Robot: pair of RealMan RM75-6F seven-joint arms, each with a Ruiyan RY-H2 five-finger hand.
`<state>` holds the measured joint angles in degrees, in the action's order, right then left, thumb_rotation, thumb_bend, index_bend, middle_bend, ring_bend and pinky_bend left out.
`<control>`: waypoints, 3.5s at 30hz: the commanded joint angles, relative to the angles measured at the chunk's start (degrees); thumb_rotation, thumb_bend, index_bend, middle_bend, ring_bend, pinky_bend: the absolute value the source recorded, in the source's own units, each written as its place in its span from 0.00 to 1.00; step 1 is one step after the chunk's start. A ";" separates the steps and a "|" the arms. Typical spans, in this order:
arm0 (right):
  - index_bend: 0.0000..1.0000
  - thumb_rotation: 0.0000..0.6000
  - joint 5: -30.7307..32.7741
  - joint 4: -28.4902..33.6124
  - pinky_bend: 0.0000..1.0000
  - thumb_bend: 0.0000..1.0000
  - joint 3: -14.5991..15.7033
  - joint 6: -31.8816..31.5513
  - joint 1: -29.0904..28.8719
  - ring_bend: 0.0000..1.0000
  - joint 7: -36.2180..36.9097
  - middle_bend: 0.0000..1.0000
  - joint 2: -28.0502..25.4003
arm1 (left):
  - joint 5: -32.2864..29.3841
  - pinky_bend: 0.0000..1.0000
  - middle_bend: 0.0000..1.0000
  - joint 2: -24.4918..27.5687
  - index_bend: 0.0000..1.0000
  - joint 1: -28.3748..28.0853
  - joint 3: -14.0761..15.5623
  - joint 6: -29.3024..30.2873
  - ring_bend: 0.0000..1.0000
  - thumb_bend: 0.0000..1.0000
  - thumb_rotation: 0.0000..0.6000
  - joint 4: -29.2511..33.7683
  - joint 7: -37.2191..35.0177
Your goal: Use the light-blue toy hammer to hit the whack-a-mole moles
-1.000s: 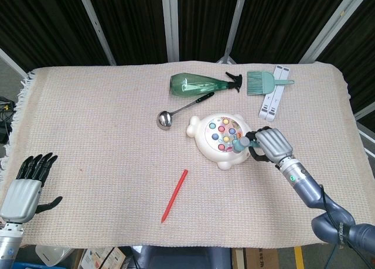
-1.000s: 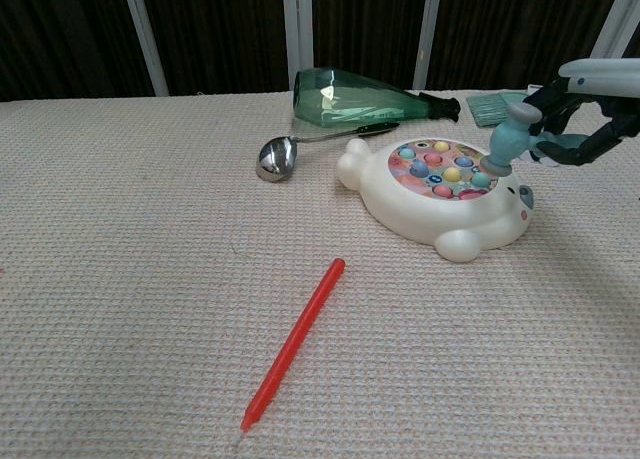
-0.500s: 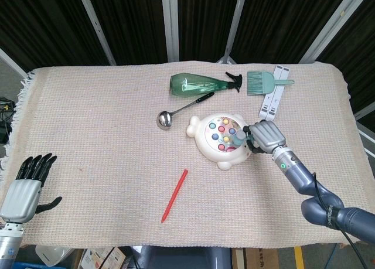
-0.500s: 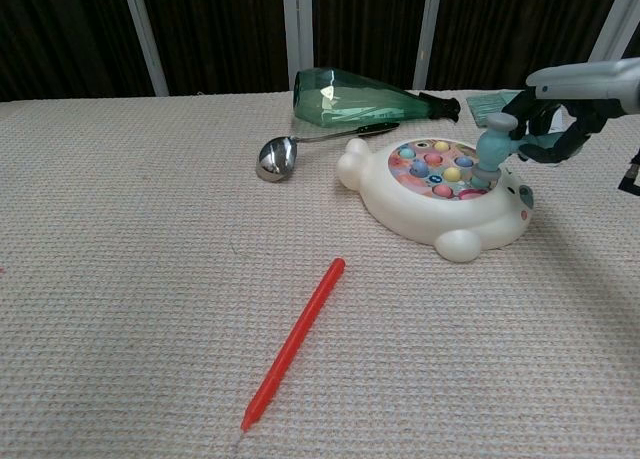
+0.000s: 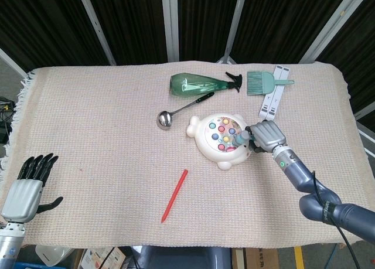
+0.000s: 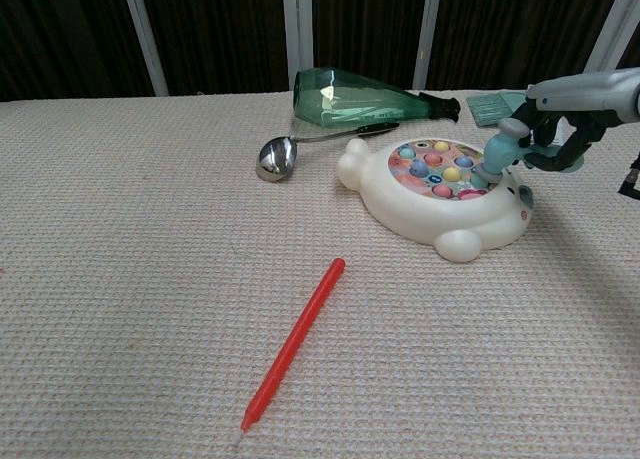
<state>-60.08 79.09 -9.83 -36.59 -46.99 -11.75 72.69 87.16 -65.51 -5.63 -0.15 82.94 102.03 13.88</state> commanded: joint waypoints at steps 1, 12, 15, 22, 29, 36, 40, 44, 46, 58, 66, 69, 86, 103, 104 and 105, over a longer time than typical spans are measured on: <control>0.97 1.00 0.29 0.16 0.31 0.74 0.32 -0.26 -0.27 0.65 -0.69 0.82 0.07 | -0.09 0.00 0.01 -0.08 0.00 -0.01 0.04 -0.10 0.00 0.15 1.00 -0.13 -0.14; 0.97 1.00 1.32 5.25 0.31 0.74 0.41 -3.79 -0.02 0.65 -2.99 0.82 -3.11 | 0.12 0.00 0.01 -0.35 0.00 -0.31 -0.13 -0.20 0.00 0.15 1.00 -0.91 -1.13; 0.97 1.00 2.10 6.55 0.31 0.74 0.35 -3.97 -0.42 0.65 -3.75 0.82 -3.76 | 0.36 0.00 0.01 -0.52 0.00 -0.36 -0.05 -0.20 0.00 0.15 1.00 -1.16 -1.40; 0.97 1.00 6.22 6.04 0.31 0.74 0.20 -2.35 -3.59 0.65 -7.31 0.82 -2.73 | 0.11 0.00 0.01 -0.72 0.00 -0.54 0.01 -0.65 0.00 0.15 1.00 -1.75 -1.85; 0.97 1.00 11.72 3.92 0.31 0.74 1.05 -1.20 -7.08 0.65 -11.66 0.82 -0.51 | -0.40 0.00 0.01 -0.95 0.00 -0.81 -0.03 -1.32 0.00 0.15 1.00 -2.27 -2.18; 0.97 1.00 17.52 2.08 0.31 0.74 3.07 -1.09 -9.98 0.65 -15.80 0.82 1.61 | -0.88 0.00 0.01 -1.11 0.00 -1.13 -0.10 -1.93 0.00 0.15 1.00 -2.65 -2.36; 0.97 1.00 19.80 1.72 0.31 0.74 4.14 -1.58 -11.01 0.65 -17.46 0.82 2.26 | -1.07 0.00 0.01 -1.22 0.00 -1.29 -0.15 -2.17 0.00 0.15 1.00 -2.73 -2.42; 0.97 1.00 21.31 1.56 0.31 0.74 4.84 -2.13 -11.61 0.65 -18.35 0.82 2.58 | -1.12 0.00 0.01 -1.27 0.00 -1.36 -0.14 -2.26 0.00 0.15 1.00 -2.85 -2.49; 0.97 1.00 21.64 1.96 0.31 0.74 4.93 -2.59 -11.72 0.65 -18.40 0.82 2.37 | -1.20 0.00 0.01 -1.24 0.00 -1.36 -0.17 -2.23 0.00 0.15 1.00 -2.92 -2.59; 0.97 1.00 17.12 11.78 0.31 0.74 5.37 -8.92 -6.69 0.65 -14.02 0.82 -6.70 | -0.63 0.00 0.01 -0.91 0.00 -1.09 -0.20 -1.10 0.00 0.15 1.00 -2.66 -2.51; 0.97 1.00 9.47 8.01 0.31 0.74 8.54 -9.68 0.65 0.65 -5.81 0.82 -6.72 | -0.34 0.00 0.01 -0.44 0.00 -0.65 -0.05 -0.22 0.00 0.15 1.00 -1.65 -1.47; 0.97 1.00 7.33 5.90 0.31 0.74 9.20 -9.23 2.43 0.64 -3.00 0.82 -5.64 | -0.25 0.00 0.01 -0.29 0.00 -0.58 -0.01 -0.06 0.00 0.15 1.00 -1.23 -1.08; 0.71 1.00 -1.65 -8.69 0.25 0.74 9.48 -5.50 8.08 0.48 10.47 0.67 1.93 | 0.12 0.00 0.01 0.41 0.00 -0.15 0.23 0.64 0.00 0.15 1.00 0.78 0.98; 0.44 1.00 -2.84 -9.69 0.16 0.63 8.18 -4.41 9.46 0.34 11.93 0.50 1.91 | 0.01 0.00 0.01 0.34 0.00 -0.18 0.11 0.53 0.00 0.15 1.00 0.50 0.64; 0.42 1.00 -2.82 -9.72 0.16 0.63 8.15 -4.33 9.53 0.33 11.92 0.49 1.90 | 0.00 0.00 0.01 0.33 0.00 -0.19 0.10 0.52 0.00 0.15 1.00 0.48 0.65; 0.40 1.00 -2.75 -9.73 0.15 0.61 8.13 -4.16 9.59 0.31 11.90 0.47 1.88 | -0.02 0.00 0.01 0.31 0.00 -0.21 0.08 0.49 0.00 0.15 1.00 0.46 0.66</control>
<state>-62.87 69.37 -1.69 -40.82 -37.44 0.16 74.59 87.15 -65.21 -5.84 -0.06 83.43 102.50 14.53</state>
